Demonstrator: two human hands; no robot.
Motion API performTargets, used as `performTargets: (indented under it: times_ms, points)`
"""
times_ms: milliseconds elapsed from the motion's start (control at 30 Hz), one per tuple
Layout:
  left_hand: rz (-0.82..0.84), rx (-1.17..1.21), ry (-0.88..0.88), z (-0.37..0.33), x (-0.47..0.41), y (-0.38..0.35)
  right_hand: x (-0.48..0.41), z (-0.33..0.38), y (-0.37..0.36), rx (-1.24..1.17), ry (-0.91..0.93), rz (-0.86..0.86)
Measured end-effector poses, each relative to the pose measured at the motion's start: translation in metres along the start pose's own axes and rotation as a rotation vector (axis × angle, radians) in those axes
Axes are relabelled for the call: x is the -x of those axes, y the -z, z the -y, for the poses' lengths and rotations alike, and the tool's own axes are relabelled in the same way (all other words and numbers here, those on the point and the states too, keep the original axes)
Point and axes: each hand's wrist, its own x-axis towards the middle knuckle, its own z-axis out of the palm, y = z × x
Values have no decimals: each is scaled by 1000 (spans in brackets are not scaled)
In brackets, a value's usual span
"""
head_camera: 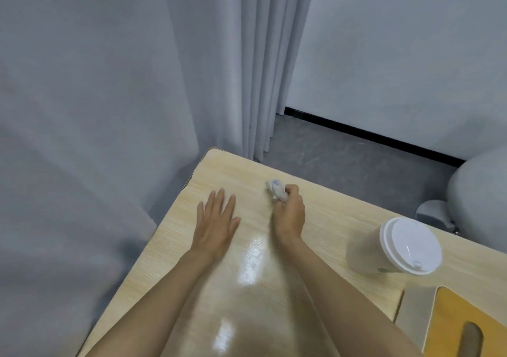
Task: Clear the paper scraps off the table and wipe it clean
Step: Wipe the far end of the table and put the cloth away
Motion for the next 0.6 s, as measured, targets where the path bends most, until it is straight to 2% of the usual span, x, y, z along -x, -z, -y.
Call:
performTargets:
  times_ms: [167,267,367,600]
  points:
    - [-144,-33,42,2,-22,2,-67,9,-18,113,158,-108]
    - [-157,-12,102,1,-20,-1,-74,-8,-38,296,199,95]
    - [-101,2,114,3,-14,-9,-61,-22,-38,338,309,300]
    - [81,-50,27,15,26,-19,3,-35,-28,362,413,411]
